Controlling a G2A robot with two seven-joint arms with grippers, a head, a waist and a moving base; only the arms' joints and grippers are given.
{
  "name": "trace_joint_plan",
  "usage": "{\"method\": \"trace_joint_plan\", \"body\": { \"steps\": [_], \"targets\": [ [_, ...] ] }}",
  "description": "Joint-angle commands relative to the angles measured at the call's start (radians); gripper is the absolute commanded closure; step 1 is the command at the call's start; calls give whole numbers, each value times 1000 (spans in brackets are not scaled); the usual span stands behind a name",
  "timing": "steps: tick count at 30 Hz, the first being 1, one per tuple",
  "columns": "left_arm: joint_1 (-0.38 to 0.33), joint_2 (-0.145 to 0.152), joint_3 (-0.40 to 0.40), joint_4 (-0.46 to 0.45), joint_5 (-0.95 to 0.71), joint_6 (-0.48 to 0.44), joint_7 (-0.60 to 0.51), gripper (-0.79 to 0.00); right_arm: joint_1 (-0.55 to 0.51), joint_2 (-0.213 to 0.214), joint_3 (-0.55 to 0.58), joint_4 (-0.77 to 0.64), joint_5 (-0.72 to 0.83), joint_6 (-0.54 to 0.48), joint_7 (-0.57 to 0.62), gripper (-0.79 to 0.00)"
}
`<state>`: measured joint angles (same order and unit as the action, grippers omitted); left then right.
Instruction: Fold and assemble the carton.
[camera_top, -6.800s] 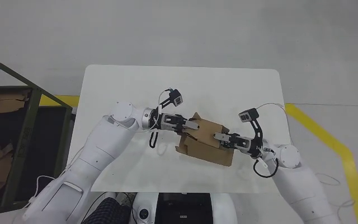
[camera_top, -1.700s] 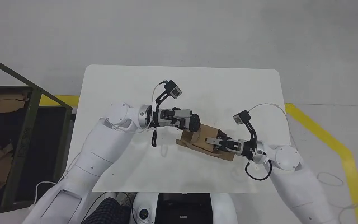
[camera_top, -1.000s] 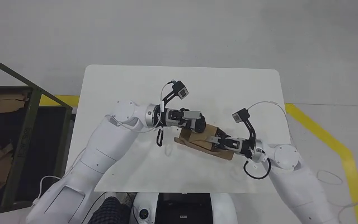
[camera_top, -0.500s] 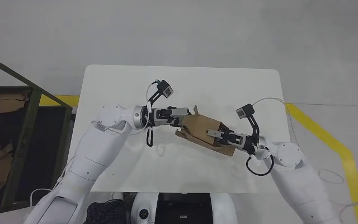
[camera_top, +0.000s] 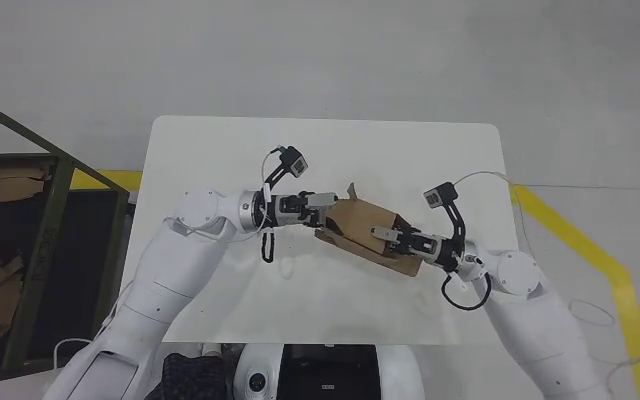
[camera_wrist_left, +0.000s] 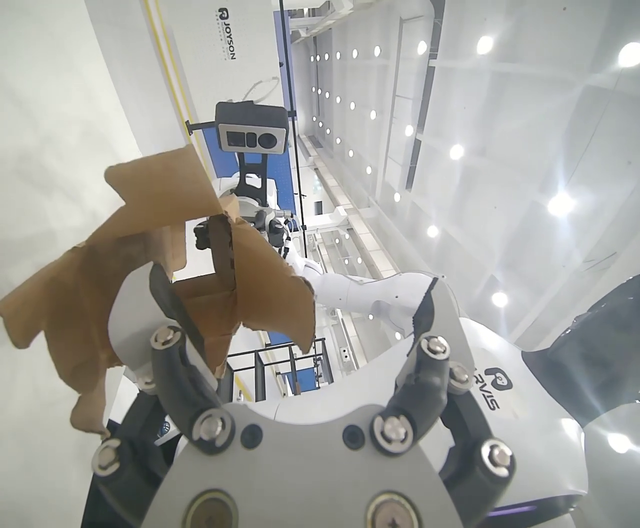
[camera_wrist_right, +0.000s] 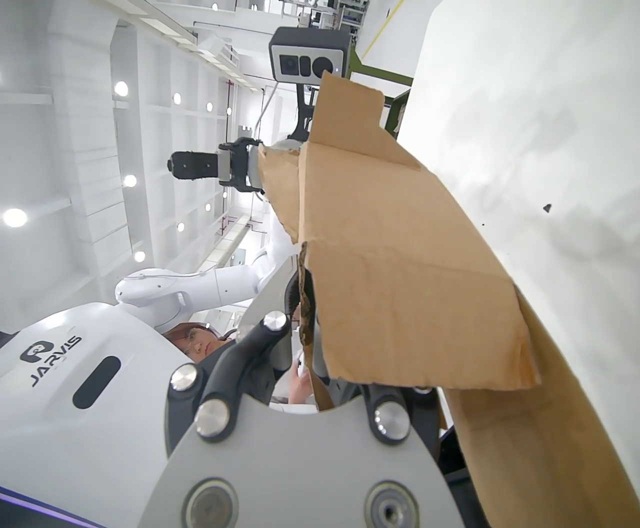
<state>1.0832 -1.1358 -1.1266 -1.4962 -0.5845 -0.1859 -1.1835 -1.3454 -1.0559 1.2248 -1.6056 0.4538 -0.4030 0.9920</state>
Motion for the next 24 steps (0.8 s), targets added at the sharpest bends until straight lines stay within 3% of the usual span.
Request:
{"method": "trace_joint_plan", "body": {
  "steps": [1,16,24],
  "targets": [
    [-1,-1,4,1,-15,-3,-6,-785,-1,0,5,7,-6,0,-12,0],
    [30,-2,19,4,-30,-2,5,-785,-7,-2,29,45,-42,-3,-122,0],
    [10,3,-29,9,-23,-32,40,-785,5,-1,25,43,-25,-16,-55,0]
  ]
}}
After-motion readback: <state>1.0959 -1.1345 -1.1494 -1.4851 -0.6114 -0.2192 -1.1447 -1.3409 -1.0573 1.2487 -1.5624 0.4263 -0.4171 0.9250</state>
